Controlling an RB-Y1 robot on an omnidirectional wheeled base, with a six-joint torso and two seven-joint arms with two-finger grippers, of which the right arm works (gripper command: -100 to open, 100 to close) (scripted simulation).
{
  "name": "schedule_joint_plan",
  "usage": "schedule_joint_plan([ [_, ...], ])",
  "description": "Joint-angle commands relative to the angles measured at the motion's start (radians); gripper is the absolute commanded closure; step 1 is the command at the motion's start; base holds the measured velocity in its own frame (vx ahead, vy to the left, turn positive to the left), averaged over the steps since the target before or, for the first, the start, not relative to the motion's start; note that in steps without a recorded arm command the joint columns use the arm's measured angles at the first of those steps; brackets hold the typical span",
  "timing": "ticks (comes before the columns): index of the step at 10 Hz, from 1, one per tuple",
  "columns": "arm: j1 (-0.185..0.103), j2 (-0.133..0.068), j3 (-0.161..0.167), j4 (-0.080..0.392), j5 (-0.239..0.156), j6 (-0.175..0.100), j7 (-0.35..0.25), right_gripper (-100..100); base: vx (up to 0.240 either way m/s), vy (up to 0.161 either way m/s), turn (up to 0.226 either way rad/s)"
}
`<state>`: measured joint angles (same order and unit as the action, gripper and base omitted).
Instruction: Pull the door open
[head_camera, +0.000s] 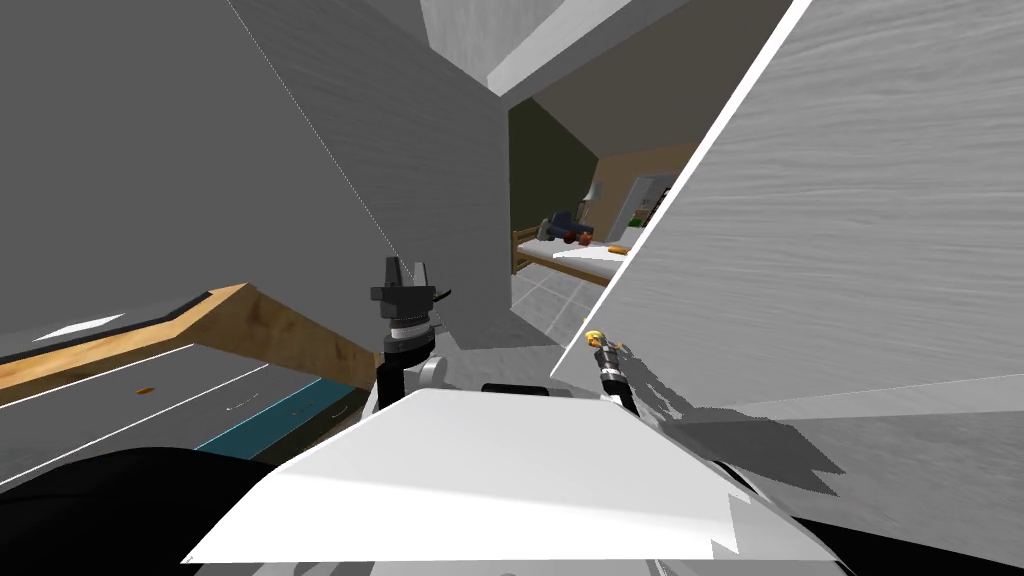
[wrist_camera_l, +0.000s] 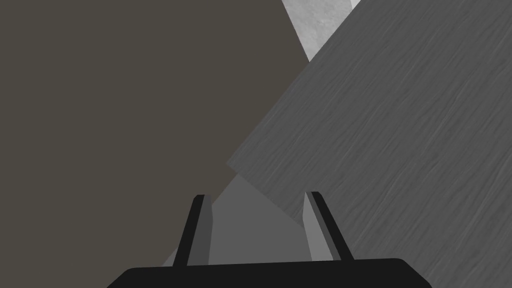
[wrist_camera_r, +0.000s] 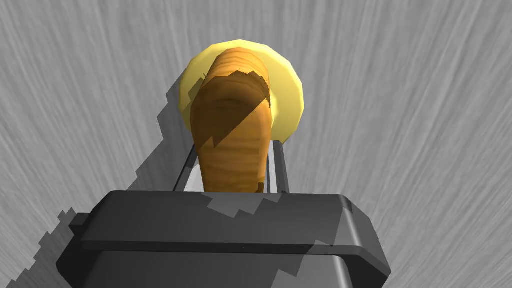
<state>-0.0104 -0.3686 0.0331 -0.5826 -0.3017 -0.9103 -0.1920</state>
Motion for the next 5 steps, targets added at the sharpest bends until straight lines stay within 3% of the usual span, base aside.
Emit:
schedule_joint_plan([
  [1,0.015,-0.012,0.020,-0.010,0.009,-0.016,-0.021,100,-0.249,-0.065,0.129],
  [5,0.046,-0.050,0.072,-0.022,0.031,-0.059,-0.074,100,-0.250,-0.031,0.101],
])
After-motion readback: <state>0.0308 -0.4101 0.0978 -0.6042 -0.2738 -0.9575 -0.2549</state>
